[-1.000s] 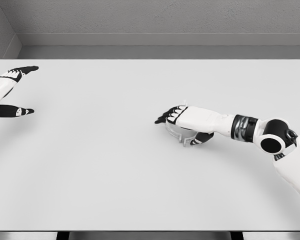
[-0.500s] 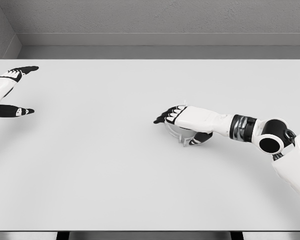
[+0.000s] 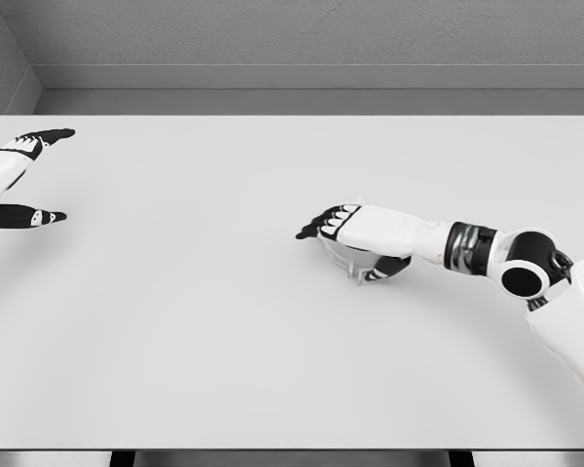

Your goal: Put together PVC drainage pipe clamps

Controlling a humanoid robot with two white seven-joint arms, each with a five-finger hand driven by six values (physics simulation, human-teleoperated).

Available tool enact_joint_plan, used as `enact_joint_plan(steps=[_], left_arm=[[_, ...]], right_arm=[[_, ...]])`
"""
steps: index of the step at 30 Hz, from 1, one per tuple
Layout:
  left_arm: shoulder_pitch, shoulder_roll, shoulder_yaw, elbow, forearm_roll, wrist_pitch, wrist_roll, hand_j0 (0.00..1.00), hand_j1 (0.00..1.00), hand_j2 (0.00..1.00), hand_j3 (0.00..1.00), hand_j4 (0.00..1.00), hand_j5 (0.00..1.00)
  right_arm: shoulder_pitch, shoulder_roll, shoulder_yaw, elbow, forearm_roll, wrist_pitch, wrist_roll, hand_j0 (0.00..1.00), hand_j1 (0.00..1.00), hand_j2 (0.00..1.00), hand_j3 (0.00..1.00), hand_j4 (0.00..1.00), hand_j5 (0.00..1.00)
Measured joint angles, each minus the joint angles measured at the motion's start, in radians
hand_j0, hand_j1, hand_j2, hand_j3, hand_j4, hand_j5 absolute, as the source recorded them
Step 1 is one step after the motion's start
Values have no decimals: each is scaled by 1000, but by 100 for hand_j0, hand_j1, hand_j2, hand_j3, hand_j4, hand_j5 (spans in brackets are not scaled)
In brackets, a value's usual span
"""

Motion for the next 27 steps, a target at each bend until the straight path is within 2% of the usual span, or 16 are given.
enact_joint_plan(steps=[27], left_arm=[[2,0,-1,0,0,0,0,100,100,100,100,100,100]], right_arm=[[-8,9,2,12,0,-1,0,100,100,100,100,100,100]])
